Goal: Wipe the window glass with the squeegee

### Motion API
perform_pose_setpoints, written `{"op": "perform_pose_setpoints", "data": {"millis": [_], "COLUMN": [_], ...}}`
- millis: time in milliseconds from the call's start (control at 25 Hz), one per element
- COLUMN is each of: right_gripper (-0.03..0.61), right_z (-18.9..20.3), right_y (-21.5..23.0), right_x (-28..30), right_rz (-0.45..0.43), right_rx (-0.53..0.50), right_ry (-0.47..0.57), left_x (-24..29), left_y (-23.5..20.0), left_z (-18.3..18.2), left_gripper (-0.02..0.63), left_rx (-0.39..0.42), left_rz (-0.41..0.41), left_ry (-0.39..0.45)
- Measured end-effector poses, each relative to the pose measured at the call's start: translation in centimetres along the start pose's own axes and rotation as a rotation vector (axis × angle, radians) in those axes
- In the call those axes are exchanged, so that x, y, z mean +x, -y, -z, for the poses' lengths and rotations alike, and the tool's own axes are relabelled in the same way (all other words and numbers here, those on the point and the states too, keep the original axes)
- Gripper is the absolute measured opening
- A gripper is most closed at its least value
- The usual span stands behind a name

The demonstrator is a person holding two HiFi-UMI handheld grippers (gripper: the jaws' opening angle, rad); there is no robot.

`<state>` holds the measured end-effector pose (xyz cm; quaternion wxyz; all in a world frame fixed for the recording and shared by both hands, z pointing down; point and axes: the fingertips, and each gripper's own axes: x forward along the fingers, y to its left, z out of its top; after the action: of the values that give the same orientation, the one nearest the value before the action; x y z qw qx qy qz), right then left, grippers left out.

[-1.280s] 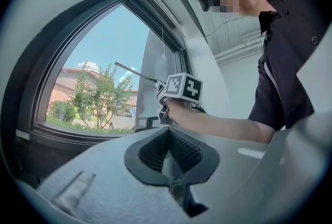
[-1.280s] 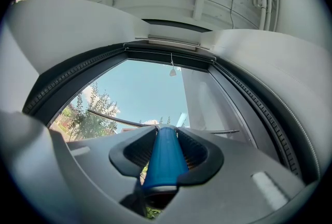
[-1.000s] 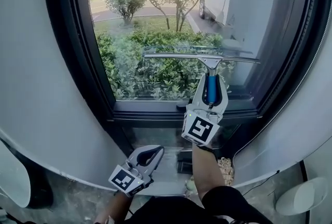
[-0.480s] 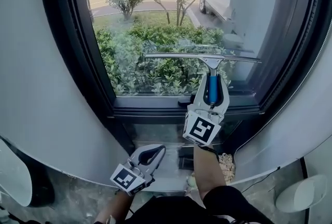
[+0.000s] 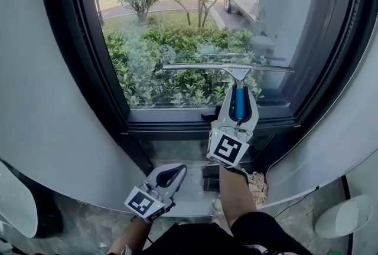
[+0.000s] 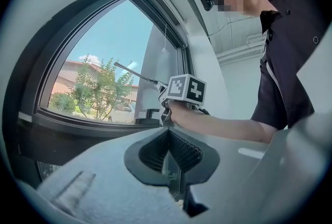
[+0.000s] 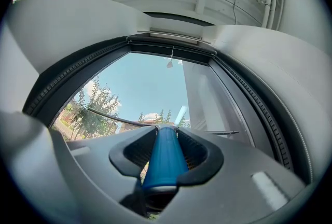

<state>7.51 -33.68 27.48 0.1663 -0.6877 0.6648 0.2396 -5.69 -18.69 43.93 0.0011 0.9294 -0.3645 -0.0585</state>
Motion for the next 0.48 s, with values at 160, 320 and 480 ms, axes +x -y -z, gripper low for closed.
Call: {"op": "perform_pose_setpoints", "data": {"millis": [160,320,480], "right_gripper": [0.137,0.137,0.137], "right_z": [0.31,0.7,0.95], "right_y": [0.18,0.06,0.1], "right_x": [-0.21,-0.42,-0.6], "right_rz": [-0.003,-0.002,0.002], "right_rx": [-0.016,-0.02,-0.023], "right_ry": [-0.011,-0.02,-0.027], "left_x": [0.12,-0.05,-0.25], "left_y": [0.19,0.19,0.07], "left_z": [0.16,0.27,0.36], "left_gripper": [-0.002,-0.002,-0.002], "left_rx": [-0.005,-0.013,-0.018], "left_rz": [0.011,0.014,0.013], "left_ry": [0.003,0.001,-0.002]}}
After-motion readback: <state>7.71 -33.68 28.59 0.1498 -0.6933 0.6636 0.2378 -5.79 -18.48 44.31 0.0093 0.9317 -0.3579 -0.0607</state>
